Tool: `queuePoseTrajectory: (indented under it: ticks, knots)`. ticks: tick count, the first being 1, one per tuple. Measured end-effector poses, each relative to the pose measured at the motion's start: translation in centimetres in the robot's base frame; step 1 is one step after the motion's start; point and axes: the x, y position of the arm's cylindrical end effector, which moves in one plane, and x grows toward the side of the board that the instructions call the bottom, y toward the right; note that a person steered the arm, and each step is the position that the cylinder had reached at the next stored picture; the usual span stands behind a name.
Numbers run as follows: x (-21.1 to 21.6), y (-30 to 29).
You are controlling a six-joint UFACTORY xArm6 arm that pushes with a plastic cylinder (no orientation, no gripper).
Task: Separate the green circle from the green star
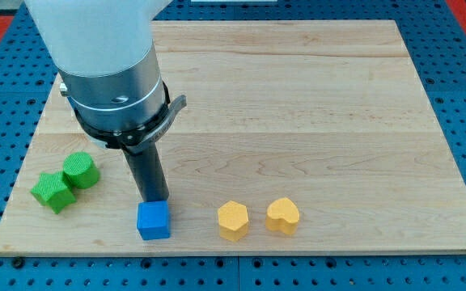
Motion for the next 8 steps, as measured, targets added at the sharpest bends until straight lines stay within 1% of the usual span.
queuePoseTrajectory:
  ticks: [1,2,3,4,5,6,7,8]
  knots:
    - [-3.9,-0.1]
    - [-8.3,-3.5]
    - [-10.2,-9.3]
    - [-9.7,-15.4]
    - [-6.1,-19.3]
    - [-1.8,-19.4]
    - [-1.5,-16.7]
    - [-2.3,-11.1]
